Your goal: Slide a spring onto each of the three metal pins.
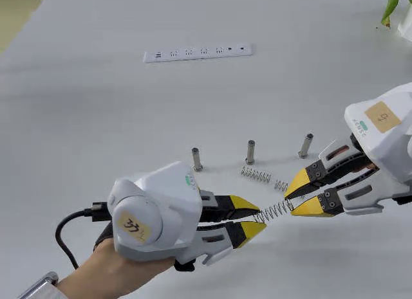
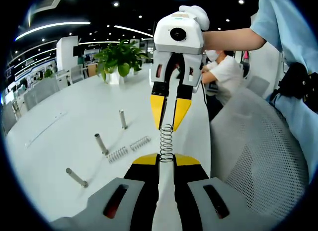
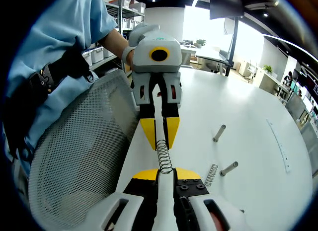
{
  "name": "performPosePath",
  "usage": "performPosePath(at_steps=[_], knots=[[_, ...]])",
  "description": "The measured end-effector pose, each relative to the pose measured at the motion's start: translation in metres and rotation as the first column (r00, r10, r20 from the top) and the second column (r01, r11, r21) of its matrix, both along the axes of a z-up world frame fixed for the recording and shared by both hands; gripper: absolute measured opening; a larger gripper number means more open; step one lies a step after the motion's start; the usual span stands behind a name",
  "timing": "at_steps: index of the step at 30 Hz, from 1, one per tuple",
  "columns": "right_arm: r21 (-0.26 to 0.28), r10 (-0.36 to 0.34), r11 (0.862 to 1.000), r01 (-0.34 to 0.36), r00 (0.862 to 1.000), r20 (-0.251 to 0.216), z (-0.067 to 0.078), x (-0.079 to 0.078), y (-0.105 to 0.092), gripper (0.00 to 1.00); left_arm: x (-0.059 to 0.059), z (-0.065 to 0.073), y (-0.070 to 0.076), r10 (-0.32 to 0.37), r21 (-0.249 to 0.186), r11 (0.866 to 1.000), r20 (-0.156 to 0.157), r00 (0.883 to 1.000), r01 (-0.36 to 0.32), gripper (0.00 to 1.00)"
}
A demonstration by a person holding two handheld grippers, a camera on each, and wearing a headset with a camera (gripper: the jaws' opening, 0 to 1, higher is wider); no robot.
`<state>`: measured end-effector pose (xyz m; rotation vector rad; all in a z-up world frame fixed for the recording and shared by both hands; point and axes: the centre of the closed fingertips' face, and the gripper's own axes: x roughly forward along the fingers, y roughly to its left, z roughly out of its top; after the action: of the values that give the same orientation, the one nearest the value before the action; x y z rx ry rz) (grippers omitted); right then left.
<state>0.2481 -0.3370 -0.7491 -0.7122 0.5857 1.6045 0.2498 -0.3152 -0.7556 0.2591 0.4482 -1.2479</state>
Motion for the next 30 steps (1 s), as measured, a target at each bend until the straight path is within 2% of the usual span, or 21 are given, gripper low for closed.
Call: performPosePath(at_steps=[5, 18, 30], knots=[[-0.002, 0.004, 1.000, -0.004, 1.000, 0.009, 0.003, 0.001, 0.001, 0.06, 0.001, 0.000, 0.000, 0.005, -0.002, 1.000, -0.006, 1.000, -0.005, 0.06], [0.019, 0.030, 0.999, -0.030, 0.999, 0.039, 0.021, -0.002, 0.016, 0.06, 0.001, -0.003, 0.000, 0.007, 0.009, 1.000, -0.019, 1.000, -0.007, 0.06], [0.030, 0.051, 0.998, -0.054, 0.996, 0.066, 0.023, -0.001, 0.026, 0.07, 0.001, -0.005, 0.002, 0.014, 0.012, 1.000, -0.023, 1.000, -0.014, 0.06]])
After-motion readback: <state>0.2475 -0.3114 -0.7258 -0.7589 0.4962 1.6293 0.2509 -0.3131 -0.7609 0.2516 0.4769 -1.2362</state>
